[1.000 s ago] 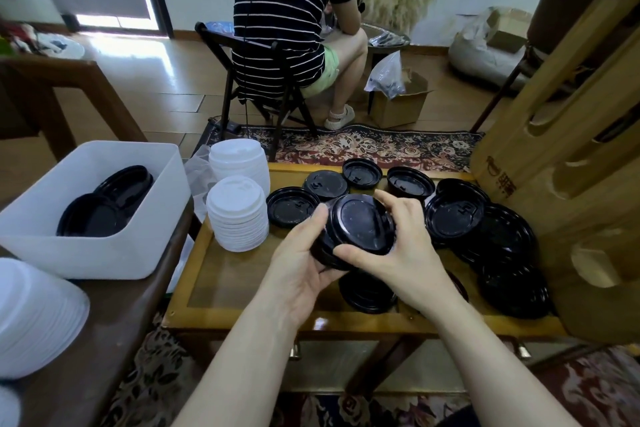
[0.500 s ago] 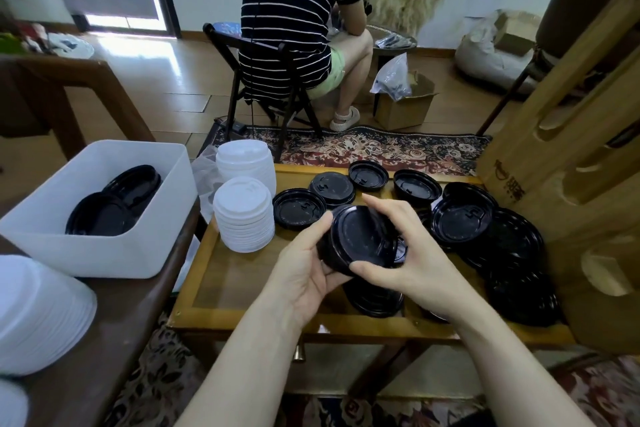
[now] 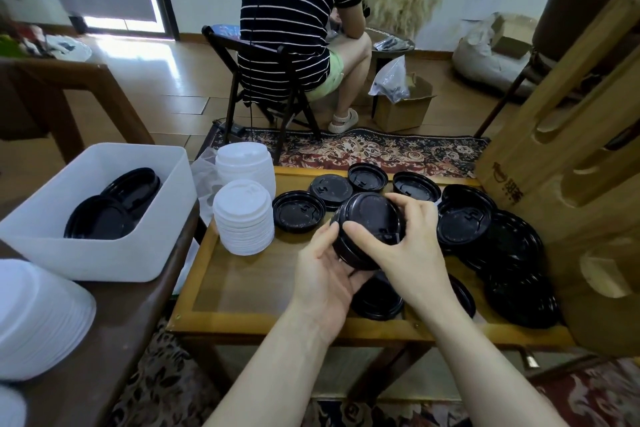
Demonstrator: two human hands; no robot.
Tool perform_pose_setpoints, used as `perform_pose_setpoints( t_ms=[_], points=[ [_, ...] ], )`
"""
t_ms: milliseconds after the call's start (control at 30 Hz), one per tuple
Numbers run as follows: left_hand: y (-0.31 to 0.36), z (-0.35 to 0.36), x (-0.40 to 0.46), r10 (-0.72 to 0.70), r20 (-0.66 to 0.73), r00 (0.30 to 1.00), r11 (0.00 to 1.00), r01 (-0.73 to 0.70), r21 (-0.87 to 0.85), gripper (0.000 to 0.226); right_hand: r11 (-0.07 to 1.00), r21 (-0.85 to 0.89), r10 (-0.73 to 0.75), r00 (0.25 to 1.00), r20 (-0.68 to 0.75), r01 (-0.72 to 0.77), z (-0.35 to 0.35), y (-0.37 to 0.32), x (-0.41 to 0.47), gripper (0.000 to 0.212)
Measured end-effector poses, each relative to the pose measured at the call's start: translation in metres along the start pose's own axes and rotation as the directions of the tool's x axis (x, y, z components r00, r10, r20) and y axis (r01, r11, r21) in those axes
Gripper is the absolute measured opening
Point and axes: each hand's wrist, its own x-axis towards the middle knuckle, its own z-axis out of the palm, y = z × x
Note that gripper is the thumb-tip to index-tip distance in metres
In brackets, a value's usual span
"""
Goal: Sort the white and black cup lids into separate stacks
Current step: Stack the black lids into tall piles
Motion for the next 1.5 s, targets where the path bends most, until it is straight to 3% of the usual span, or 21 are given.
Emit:
perform_pose_setpoints(
  t_ms=[167,300,433,533,600,767,1033,1100,1233,1500],
  points=[
    [0.003,0.003,-0.003,-0.003,0.050,0.999,0.998,0.000,0.061,0.041,0.997,-0.059,-0.058,0.998,0.003,0.058,0.004,0.000,-0.004,0.078],
    [0.007,0.002,-0.003,0.002,0.042,0.999,0.996,-0.006,0.088,0.038,1.000,0.004,-0.001,0.996,0.089,0.000,0.005,0.002,-0.004,0.076],
    [0.013,-0.002,-0.002,-0.021,-0.034,0.999,0.997,0.024,0.072,0.031,0.919,0.354,0.104,0.972,0.211,-0.175,-0.003,0.000,0.000,0.062],
    [0.017,-0.002,-0.002,-0.040,-0.072,0.997,0.998,0.044,0.046,0.035,0.847,0.433,0.240,0.949,0.205,-0.307,-0.010,0.001,0.007,0.032],
    [0.019,-0.002,-0.002,-0.048,-0.079,0.996,0.998,0.050,0.027,0.036,0.781,0.481,0.294,0.914,0.280,-0.399,-0.012,0.003,0.009,0.026],
    [0.021,-0.003,0.000,-0.035,-0.064,0.997,0.993,0.042,0.110,0.038,0.682,0.568,0.296,0.884,0.363,-0.462,-0.017,0.007,0.008,0.026],
    [0.020,-0.006,0.001,0.009,-0.041,0.999,0.951,0.004,0.310,0.044,0.681,0.590,0.274,0.898,0.346,-0.434,-0.015,0.011,0.006,0.033],
    [0.020,-0.007,0.002,0.036,-0.065,0.997,0.946,-0.013,0.323,0.030,0.680,0.595,0.249,0.898,0.362,-0.428,-0.015,0.012,0.006,0.040],
    [0.021,-0.009,0.004,0.062,-0.106,0.992,0.941,-0.022,0.338,0.025,0.677,0.602,0.226,0.898,0.379,-0.424,-0.014,0.011,0.005,0.053],
    [0.021,-0.009,0.006,0.064,-0.117,0.991,0.946,-0.023,0.322,0.029,0.652,0.614,0.242,0.890,0.387,-0.445,-0.013,0.013,0.005,0.048]
  ],
)
